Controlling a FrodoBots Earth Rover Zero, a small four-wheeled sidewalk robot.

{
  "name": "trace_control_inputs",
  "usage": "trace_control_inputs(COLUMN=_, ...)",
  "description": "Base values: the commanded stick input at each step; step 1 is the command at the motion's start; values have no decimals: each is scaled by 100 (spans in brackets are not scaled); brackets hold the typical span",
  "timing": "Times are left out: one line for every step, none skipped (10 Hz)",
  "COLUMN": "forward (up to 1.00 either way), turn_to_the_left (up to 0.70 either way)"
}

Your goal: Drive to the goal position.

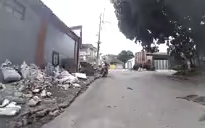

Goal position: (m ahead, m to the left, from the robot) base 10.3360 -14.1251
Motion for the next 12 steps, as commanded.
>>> trace_control_inputs(forward=100, turn_to_the_left=-24)
trace_control_inputs(forward=100, turn_to_the_left=-21)
trace_control_inputs(forward=100, turn_to_the_left=-19)
trace_control_inputs(forward=100, turn_to_the_left=-30)
trace_control_inputs(forward=100, turn_to_the_left=-38)
trace_control_inputs(forward=100, turn_to_the_left=-20)
trace_control_inputs(forward=100, turn_to_the_left=-2)
trace_control_inputs(forward=100, turn_to_the_left=0)
trace_control_inputs(forward=100, turn_to_the_left=0)
trace_control_inputs(forward=100, turn_to_the_left=0)
trace_control_inputs(forward=100, turn_to_the_left=0)
trace_control_inputs(forward=100, turn_to_the_left=0)
